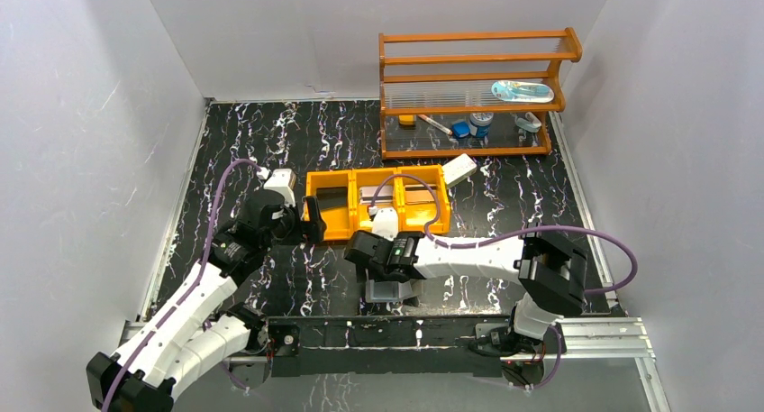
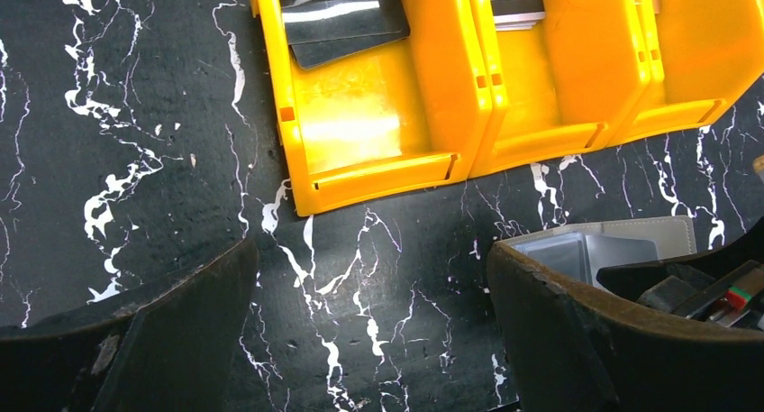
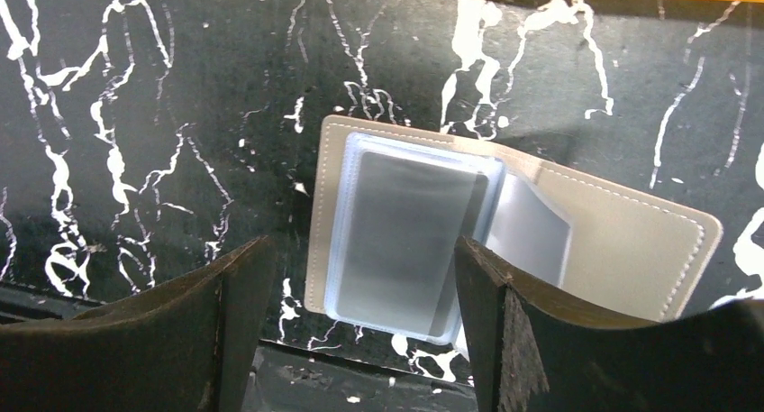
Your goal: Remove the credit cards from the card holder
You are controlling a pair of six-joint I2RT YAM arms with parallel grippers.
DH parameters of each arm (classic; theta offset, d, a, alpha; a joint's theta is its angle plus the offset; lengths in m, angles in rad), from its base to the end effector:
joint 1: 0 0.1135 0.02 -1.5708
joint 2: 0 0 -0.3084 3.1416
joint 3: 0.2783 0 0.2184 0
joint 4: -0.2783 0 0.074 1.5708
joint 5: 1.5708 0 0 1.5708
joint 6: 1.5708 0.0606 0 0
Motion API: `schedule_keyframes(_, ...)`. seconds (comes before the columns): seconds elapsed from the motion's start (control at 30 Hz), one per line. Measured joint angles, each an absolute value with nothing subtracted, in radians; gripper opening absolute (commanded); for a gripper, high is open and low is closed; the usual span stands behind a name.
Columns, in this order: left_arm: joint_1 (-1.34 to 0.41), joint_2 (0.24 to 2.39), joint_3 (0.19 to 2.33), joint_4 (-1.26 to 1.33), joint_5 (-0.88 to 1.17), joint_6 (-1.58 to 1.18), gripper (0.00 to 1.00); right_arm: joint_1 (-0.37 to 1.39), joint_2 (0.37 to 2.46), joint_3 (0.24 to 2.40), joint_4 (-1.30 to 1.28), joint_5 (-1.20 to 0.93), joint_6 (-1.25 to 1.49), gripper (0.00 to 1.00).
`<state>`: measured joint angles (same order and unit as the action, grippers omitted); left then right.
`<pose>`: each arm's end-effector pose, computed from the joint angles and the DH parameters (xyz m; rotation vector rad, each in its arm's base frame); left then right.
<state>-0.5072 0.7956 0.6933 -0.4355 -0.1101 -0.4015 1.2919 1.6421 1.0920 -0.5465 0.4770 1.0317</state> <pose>0.1208 -0.0595 0.3033 0.0460 2.1338 -0.4261 0.1123 0.2911 0.2488 -0.1791 2.5033 0.3132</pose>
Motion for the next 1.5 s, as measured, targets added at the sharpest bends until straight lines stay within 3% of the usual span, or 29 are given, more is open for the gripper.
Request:
schedule_keyframes(0.23, -0.507, 0.809, 0.693, -0.450, -0.132, -0.405, 0.98, 1.290, 1.647, 1.094, -0.586, 0.497, 1.078, 0.81)
schedule_keyframes(0.9, -0.507, 0.863, 0.693, -0.465, -0.134, -0.405, 0.98, 1.233, 1.652, 0.999, -0.497, 0.416, 1.078, 0.66)
schedule_keyframes(1.07, -0.507, 0.865, 0.693, -0.471, -0.133, -0.405, 0.98, 1.231, 1.652, 0.991, -0.488, 0.416, 1.092, 0.78)
schedule_keyframes(1.37, -0.507, 0.883, 0.693, -0.472, -0.126, -0.405, 0.98, 1.231, 1.662, 0.986, -0.481, 0.416, 1.096, 0.71)
schedule_keyframes(1.5, -0.507, 0.888, 0.693, -0.472, -0.121, -0.405, 0.98, 1.230, 1.642, 0.960, -0.451, 0.413, 1.093, 0.82)
